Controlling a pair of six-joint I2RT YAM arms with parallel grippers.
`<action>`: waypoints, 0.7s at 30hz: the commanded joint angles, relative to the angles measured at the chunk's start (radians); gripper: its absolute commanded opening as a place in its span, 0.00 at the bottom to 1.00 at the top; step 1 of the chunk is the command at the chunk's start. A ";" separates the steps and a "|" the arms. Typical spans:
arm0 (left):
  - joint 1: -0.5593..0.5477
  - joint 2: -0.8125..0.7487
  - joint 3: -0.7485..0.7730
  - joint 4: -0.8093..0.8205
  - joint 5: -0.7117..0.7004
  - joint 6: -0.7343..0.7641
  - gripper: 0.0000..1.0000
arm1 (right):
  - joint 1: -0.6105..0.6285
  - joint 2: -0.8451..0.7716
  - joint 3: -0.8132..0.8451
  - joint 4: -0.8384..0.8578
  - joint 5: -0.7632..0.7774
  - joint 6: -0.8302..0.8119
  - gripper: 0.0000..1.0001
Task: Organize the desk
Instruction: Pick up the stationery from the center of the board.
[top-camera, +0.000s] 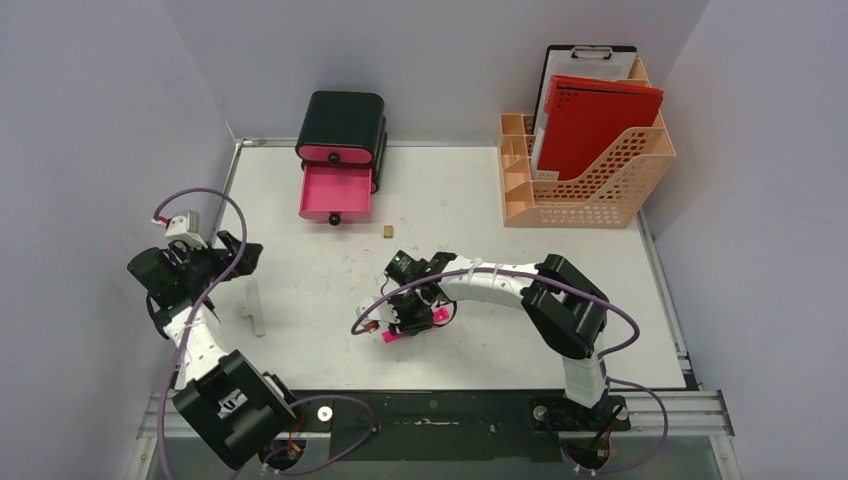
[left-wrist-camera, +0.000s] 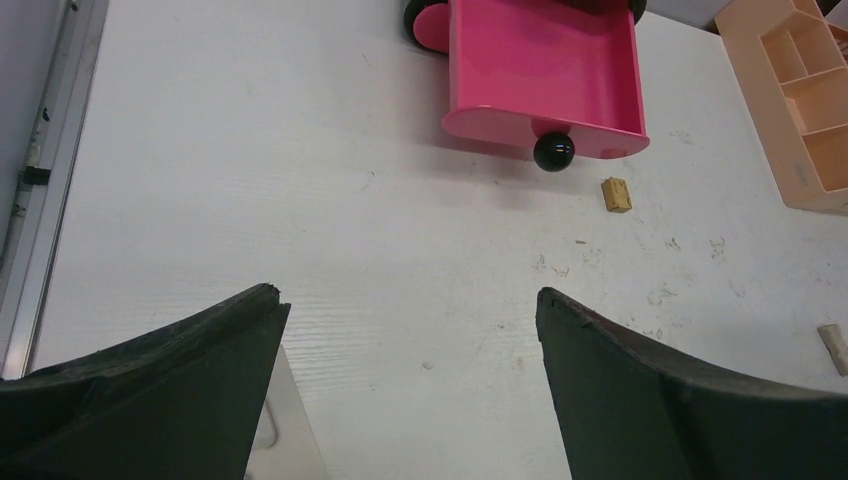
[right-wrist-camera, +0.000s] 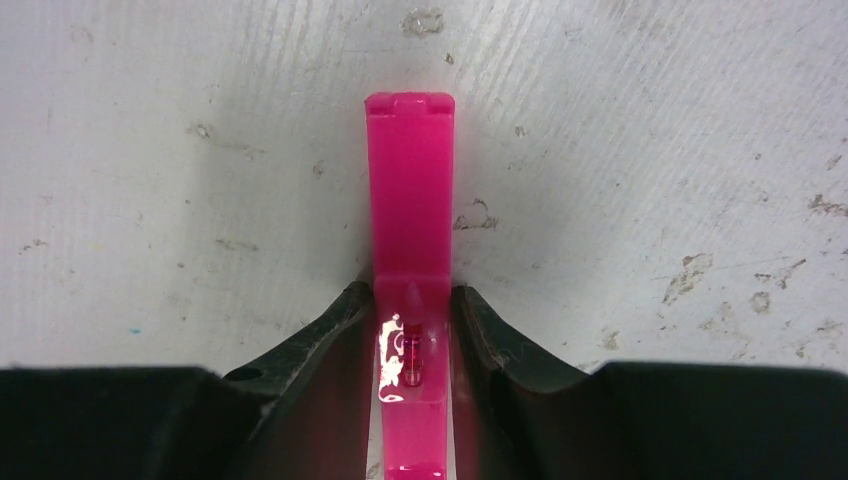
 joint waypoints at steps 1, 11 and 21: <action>0.016 -0.073 -0.035 0.077 0.035 0.027 0.96 | -0.008 0.042 0.068 -0.029 0.033 -0.015 0.15; 0.076 -0.064 -0.079 0.216 0.171 -0.093 0.96 | -0.023 0.061 0.367 -0.090 0.144 0.052 0.10; 0.098 -0.053 -0.109 0.315 0.273 -0.153 0.96 | -0.042 0.206 0.762 -0.009 0.285 0.069 0.09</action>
